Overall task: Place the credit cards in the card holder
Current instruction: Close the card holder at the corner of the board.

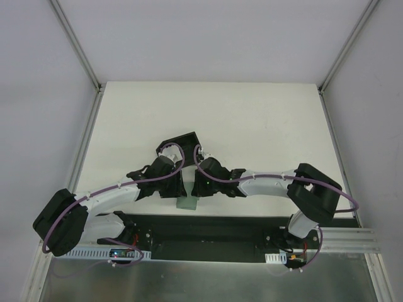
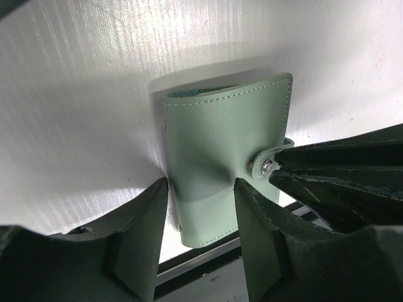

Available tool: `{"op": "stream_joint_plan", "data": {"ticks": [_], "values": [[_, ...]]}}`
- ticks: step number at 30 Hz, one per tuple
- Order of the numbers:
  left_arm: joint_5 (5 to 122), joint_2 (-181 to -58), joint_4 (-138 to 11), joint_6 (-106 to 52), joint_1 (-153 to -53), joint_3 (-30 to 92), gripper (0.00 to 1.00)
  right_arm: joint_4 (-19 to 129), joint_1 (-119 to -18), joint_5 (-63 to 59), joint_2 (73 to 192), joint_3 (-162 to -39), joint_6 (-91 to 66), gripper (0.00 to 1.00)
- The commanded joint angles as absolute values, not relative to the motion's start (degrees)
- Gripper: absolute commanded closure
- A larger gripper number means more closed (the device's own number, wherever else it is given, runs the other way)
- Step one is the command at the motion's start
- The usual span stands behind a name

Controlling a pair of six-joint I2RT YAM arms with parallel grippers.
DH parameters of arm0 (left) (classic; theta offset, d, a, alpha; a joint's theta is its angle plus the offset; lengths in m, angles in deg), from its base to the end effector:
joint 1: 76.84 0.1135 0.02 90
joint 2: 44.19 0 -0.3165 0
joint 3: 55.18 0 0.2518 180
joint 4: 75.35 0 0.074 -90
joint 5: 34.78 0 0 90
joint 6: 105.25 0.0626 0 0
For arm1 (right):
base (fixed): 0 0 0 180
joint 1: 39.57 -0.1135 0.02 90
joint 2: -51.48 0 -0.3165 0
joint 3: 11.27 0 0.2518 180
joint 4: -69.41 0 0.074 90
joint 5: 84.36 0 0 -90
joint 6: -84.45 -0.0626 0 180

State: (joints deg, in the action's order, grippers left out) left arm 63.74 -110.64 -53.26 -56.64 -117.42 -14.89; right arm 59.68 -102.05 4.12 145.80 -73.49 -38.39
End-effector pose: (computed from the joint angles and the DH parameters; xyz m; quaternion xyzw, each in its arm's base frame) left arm 0.1535 -0.1437 0.1912 0.0199 0.9319 -0.2855 0.2227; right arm 0.1644 0.3191 0.2042 -0.2387 0.8811 0.3098 0.2659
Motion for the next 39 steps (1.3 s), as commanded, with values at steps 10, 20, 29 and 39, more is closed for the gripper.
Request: {"op": "stream_joint_plan", "data": {"ticks": [10,20,29,39], "values": [[62.52,-110.29,-52.86,-55.51,-118.06,-15.99,0.55,59.05,-102.5,6.52,142.35,-72.26,-39.91,0.79],[63.57,-111.51,-52.86,-53.4,-118.24,-15.72,0.61,60.02,-102.5,4.24,143.94,-73.58,-39.91,0.79],[62.69,-112.57,-52.86,-53.75,-119.38,-16.07,0.61,60.98,-102.42,3.71,144.47,-73.4,-40.09,0.79],[61.46,-113.09,-52.94,-55.16,-120.44,-16.52,0.62,60.72,-102.68,2.65,146.4,-74.02,-40.09,0.8]]}}
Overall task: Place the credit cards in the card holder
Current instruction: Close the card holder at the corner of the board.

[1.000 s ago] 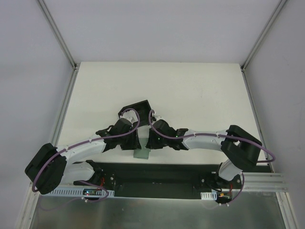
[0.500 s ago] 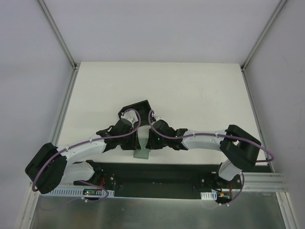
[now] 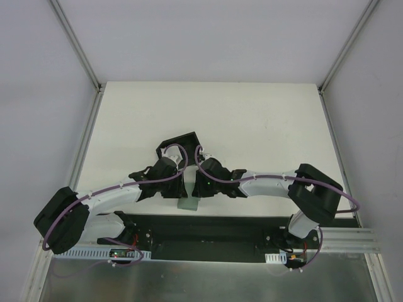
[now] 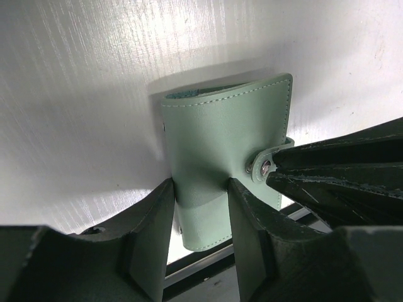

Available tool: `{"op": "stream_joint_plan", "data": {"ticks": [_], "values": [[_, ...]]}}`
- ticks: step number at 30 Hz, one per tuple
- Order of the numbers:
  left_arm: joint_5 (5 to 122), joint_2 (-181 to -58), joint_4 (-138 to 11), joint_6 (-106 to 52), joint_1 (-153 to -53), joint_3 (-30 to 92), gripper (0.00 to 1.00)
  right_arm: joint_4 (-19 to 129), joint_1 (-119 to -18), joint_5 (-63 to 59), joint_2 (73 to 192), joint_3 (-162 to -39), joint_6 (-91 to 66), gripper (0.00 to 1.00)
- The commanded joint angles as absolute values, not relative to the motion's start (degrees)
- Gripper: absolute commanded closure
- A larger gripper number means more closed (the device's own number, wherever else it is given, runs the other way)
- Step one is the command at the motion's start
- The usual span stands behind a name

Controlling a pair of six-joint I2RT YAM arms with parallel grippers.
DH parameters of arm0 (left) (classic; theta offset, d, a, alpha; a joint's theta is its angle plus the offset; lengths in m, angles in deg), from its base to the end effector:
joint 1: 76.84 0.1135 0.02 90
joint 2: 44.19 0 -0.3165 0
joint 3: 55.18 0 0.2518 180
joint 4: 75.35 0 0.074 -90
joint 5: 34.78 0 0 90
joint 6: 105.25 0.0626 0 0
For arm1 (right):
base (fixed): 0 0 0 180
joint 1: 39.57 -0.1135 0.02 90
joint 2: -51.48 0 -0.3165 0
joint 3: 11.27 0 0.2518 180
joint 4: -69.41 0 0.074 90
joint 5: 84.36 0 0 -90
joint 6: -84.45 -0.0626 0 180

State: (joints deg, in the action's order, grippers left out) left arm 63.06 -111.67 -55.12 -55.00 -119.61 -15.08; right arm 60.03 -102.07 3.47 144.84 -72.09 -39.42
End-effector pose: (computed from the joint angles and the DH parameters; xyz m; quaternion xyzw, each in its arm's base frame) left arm 0.1513 -0.1516 0.1896 0.0492 0.9292 -0.2858 0.2291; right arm 0.1606 0.3137 0.2028 -0.2332 0.8828 0.3151 0.2587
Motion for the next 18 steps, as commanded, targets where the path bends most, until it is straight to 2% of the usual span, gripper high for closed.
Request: {"op": "stream_joint_plan", "data": {"ticks": [1,11,18], "values": [[61.46,-113.01,-52.95,-55.16,-120.52,-16.51,0.62,60.46,-102.85,2.74,146.66,-74.28,-40.09,0.8],[62.08,-113.44,-54.17,-55.42,-121.23,-16.34,0.62,58.09,-102.94,2.13,149.39,-77.0,-38.86,0.81],[61.81,-113.54,-54.18,-55.6,-121.23,-16.16,0.63,46.15,-104.0,4.5,151.32,-81.48,-37.19,0.84]]}}
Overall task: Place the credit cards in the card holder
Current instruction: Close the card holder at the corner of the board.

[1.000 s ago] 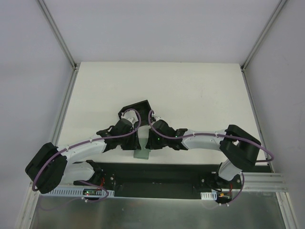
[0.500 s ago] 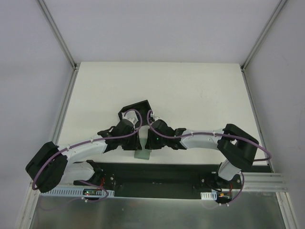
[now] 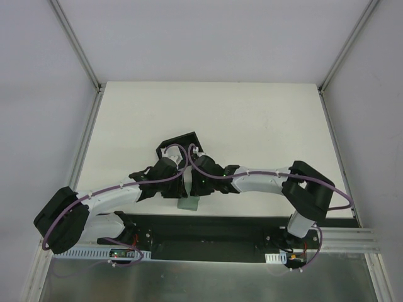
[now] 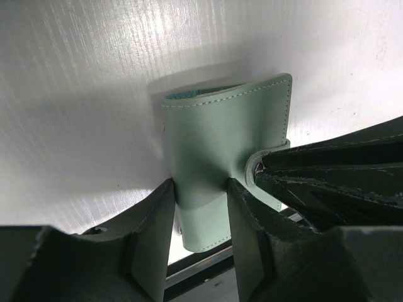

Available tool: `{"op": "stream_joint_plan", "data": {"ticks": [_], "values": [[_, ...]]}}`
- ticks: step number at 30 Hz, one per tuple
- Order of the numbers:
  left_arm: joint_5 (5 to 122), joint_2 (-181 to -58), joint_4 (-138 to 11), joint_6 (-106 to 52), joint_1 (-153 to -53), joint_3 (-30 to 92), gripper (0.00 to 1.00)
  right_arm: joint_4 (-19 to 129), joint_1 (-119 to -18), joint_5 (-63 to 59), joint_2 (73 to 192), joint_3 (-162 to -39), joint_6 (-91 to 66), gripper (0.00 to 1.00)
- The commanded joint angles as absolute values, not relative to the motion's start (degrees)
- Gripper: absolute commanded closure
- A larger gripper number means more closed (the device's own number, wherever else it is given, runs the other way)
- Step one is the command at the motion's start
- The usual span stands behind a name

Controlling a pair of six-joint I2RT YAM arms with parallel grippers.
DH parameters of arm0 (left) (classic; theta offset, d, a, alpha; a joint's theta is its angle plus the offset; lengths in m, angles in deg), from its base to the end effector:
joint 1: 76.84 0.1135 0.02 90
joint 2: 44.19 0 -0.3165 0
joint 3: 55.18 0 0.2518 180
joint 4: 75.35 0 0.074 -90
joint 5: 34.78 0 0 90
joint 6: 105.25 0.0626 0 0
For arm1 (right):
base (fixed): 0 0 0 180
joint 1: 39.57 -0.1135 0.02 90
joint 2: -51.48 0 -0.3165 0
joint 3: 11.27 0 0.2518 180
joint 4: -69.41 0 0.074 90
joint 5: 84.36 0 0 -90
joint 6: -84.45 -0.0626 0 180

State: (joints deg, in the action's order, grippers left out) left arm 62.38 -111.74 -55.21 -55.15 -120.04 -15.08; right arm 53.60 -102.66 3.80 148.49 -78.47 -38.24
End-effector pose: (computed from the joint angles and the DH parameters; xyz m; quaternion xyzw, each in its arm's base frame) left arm 0.1509 -0.1524 0.1894 0.0494 0.9294 -0.2830 0.2316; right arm 0.1669 0.3332 0.2049 -0.2486 0.8918 0.2901 0.2422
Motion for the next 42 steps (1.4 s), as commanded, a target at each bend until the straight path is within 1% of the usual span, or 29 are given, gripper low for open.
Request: {"op": "stream_joint_plan", "data": {"ticks": [1,6,15,20,42], "values": [[61.81,-113.45,-54.18,-55.68,-121.23,-16.16,0.63,44.74,-104.0,4.68,152.02,-82.71,-37.1,0.84],[61.38,-112.66,-54.18,-56.21,-121.14,-16.43,0.64,39.72,-104.44,4.85,154.92,-85.79,-36.31,0.87],[60.67,-111.6,-54.35,-56.91,-121.23,-16.78,0.63,33.39,-104.88,7.31,158.09,-88.87,-36.31,0.88],[60.32,-110.9,-54.53,-57.18,-121.14,-17.13,0.63,31.19,-104.96,6.96,160.2,-90.45,-36.57,0.92],[59.35,-108.79,-54.97,-58.15,-121.23,-19.15,0.63,28.38,-103.82,6.26,163.71,-91.42,-37.54,0.93]]}}
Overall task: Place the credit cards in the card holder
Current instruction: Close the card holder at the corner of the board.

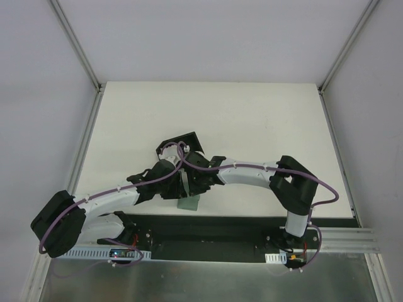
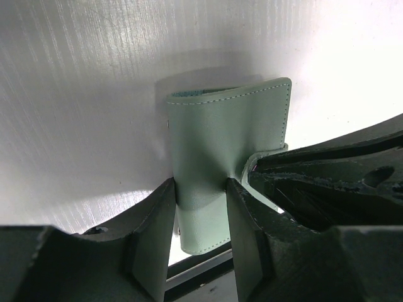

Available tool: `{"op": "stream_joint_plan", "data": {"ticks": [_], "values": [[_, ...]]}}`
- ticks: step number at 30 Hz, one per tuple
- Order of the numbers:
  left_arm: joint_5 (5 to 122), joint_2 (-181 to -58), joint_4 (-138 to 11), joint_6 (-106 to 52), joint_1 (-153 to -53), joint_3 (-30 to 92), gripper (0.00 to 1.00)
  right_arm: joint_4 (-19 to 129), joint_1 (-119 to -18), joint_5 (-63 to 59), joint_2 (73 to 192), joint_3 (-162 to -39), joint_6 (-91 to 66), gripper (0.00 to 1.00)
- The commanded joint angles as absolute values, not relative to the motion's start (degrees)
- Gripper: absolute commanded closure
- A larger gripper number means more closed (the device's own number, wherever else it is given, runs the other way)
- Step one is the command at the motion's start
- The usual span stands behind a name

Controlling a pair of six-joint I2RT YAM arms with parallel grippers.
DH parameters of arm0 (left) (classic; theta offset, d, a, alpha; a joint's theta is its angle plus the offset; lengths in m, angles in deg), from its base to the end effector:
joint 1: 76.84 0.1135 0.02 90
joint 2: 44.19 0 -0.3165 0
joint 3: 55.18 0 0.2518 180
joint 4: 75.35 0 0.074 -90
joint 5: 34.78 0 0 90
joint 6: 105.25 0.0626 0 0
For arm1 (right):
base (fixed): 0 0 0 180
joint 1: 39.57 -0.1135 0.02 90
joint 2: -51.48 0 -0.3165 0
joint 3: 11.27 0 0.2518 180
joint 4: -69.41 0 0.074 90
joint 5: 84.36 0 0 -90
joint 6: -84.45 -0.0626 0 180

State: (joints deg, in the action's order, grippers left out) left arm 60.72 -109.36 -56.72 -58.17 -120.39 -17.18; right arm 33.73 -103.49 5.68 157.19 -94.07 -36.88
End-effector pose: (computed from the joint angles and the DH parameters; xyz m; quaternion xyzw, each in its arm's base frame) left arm 0.1453 -0.1464 0.1880 0.0231 0.9253 -0.2898 0.2433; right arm 0.1798 0.3672 0.2036 -0.2700 0.9240 0.1997 0.1827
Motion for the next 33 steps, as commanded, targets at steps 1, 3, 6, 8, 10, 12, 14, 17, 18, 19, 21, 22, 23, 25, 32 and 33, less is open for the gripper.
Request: {"op": "stream_joint_plan", "data": {"ticks": [1,3,6,8,10,12,14,17,18,19,21,22,23,25,32,33], "values": [[59.18,-108.61,-54.97,-58.23,-121.23,-19.24,0.62,28.12,-103.91,6.26,163.89,-91.42,-37.63,0.93],[59.09,-108.09,-55.05,-58.23,-121.23,-19.59,0.62,27.68,-103.65,6.26,164.15,-91.42,-37.8,0.94],[58.83,-107.74,-55.14,-58.5,-121.23,-19.94,0.62,26.45,-103.73,6.78,164.42,-91.42,-38.07,0.94],[58.83,-107.47,-55.49,-58.67,-121.23,-20.21,0.62,25.48,-103.65,7.31,164.85,-91.68,-38.15,0.94],[58.83,-107.29,-55.84,-58.67,-121.14,-20.47,0.62,23.99,-103.82,8.01,165.38,-92.3,-37.89,0.95],[58.91,-107.29,-56.2,-58.76,-121.23,-20.73,0.62,23.02,-103.82,8.98,165.56,-92.65,-37.89,0.95],[59.0,-107.12,-56.46,-58.85,-121.23,-21.0,0.62,21.7,-103.91,9.68,166.0,-93.35,-37.72,0.95],[59.44,-106.77,-57.16,-59.03,-121.23,-21.52,0.62,19.6,-103.91,10.21,167.14,-94.75,-37.19,0.95],[59.35,-106.77,-57.25,-59.02,-121.23,-21.52,0.62,18.89,-104.0,10.39,167.66,-95.28,-37.01,0.96],[59.44,-106.59,-57.34,-59.02,-121.14,-21.61,0.62,18.1,-103.91,10.74,168.02,-95.81,-36.75,0.96],[59.62,-106.68,-57.52,-58.94,-121.14,-21.61,0.62,17.39,-104.0,11.0,168.29,-96.08,-36.84,0.96],[59.53,-106.5,-57.6,-58.94,-121.14,-21.7,0.62,17.13,-104.0,11.18,168.46,-96.08,-36.66,0.96],[59.53,-106.42,-57.69,-59.02,-121.31,-21.87,0.62,16.78,-104.0,11.18,168.63,-96.25,-36.57,0.96],[59.62,-106.15,-58.13,-59.02,-121.14,-22.05,0.62,16.43,-104.0,10.92,169.42,-97.04,-36.31,0.96],[59.79,-105.45,-58.48,-58.85,-121.23,-23.02,0.62,15.55,-103.65,10.83,170.31,-98.36,-36.13,0.98],[59.71,-105.1,-58.48,-58.85,-121.23,-23.19,0.62,15.72,-103.73,11.18,169.78,-98.01,-36.31,0.98]]}}
